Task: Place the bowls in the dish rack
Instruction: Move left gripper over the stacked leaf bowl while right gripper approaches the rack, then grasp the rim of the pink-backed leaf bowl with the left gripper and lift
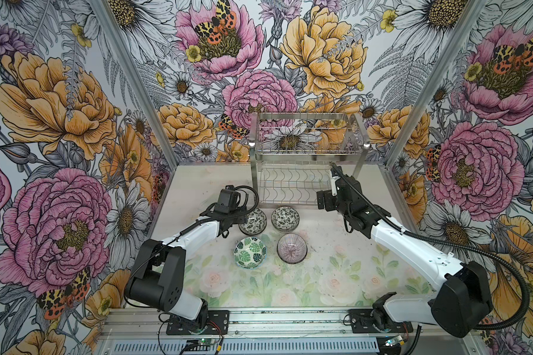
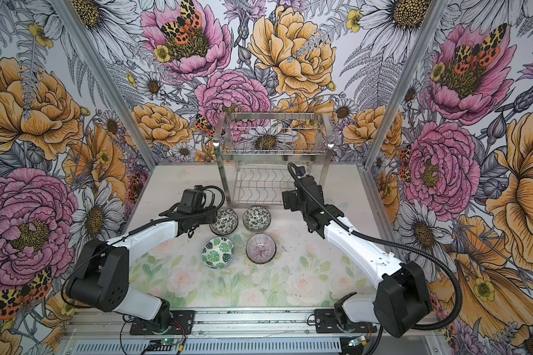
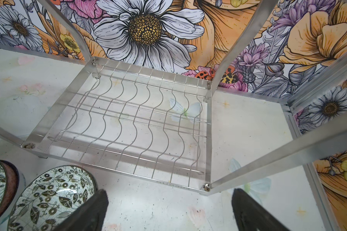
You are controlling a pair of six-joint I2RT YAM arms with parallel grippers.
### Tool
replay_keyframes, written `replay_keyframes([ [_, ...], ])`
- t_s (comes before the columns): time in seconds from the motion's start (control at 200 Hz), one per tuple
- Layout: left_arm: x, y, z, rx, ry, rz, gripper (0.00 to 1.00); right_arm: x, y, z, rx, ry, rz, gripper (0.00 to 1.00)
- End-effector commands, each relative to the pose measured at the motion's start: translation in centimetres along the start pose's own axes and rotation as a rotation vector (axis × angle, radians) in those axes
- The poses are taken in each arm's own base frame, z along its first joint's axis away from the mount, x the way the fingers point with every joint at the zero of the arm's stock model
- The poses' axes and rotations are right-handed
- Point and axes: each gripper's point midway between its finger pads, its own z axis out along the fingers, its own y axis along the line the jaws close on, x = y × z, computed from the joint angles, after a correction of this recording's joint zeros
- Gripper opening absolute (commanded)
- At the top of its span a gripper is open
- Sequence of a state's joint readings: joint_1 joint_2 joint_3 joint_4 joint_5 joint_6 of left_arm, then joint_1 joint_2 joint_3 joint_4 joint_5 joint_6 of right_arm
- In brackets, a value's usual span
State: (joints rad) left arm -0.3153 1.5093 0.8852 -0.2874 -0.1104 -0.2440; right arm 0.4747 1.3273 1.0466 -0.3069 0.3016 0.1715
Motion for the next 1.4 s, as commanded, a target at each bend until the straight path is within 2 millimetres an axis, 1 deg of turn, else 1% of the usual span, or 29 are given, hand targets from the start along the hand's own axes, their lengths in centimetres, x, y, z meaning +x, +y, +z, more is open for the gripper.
replay_keyframes([
  [0.0, -1.1, -0.6, 0.1, 0.012, -0.025, -0.002, 0.59, -1.0, 0.2, -0.3, -0.001, -0.022, -0.005, 0.98],
  [0.065, -1.0, -0.6, 0.3, 0.01, -0.02, 0.001, 0.52, -1.0, 0.1, -0.3, 0.002, -0.021, -0.005, 0.98],
  [0.14, -0.7, -0.6, 0.4, 0.01, -0.013, 0.003, 0.47, -0.9, 0.1, -0.3, 0.002, -0.02, -0.005, 0.98],
  [0.3, -0.3, -0.7, 0.6, 0.012, 0.0, 0.007, 0.42, -0.8, 0.2, -0.2, 0.001, -0.017, -0.005, 0.98],
  [0.39, -0.2, -0.8, 0.7, 0.019, 0.003, 0.008, 0.38, -0.7, 0.2, -0.1, 0.001, -0.014, -0.007, 0.98],
  [0.58, 0.2, -1.0, 0.5, 0.035, 0.015, 0.004, 0.36, -0.6, 0.2, -0.2, 0.003, -0.013, -0.006, 0.98],
  [0.866, 0.0, -1.1, -0.8, 0.045, 0.015, 0.007, 0.36, -0.4, 0.2, -0.1, -0.001, -0.008, -0.007, 0.98],
  [1.006, 0.2, -1.3, -1.1, 0.053, 0.028, 0.009, 0.35, -0.4, 0.3, -0.1, -0.003, -0.007, -0.005, 0.98],
  [1.131, 0.6, -1.6, -1.0, 0.063, 0.039, 0.008, 0.33, -0.4, 0.2, -0.2, -0.004, -0.008, -0.002, 0.98],
  [1.281, 1.3, -2.0, -0.3, 0.071, 0.07, 0.012, 0.32, -0.4, 0.3, -0.3, -0.007, -0.012, -0.002, 0.98],
  [1.396, 1.7, -2.2, 0.1, 0.07, 0.082, 0.018, 0.29, -0.4, 0.3, -0.4, -0.009, -0.014, 0.0, 0.98],
])
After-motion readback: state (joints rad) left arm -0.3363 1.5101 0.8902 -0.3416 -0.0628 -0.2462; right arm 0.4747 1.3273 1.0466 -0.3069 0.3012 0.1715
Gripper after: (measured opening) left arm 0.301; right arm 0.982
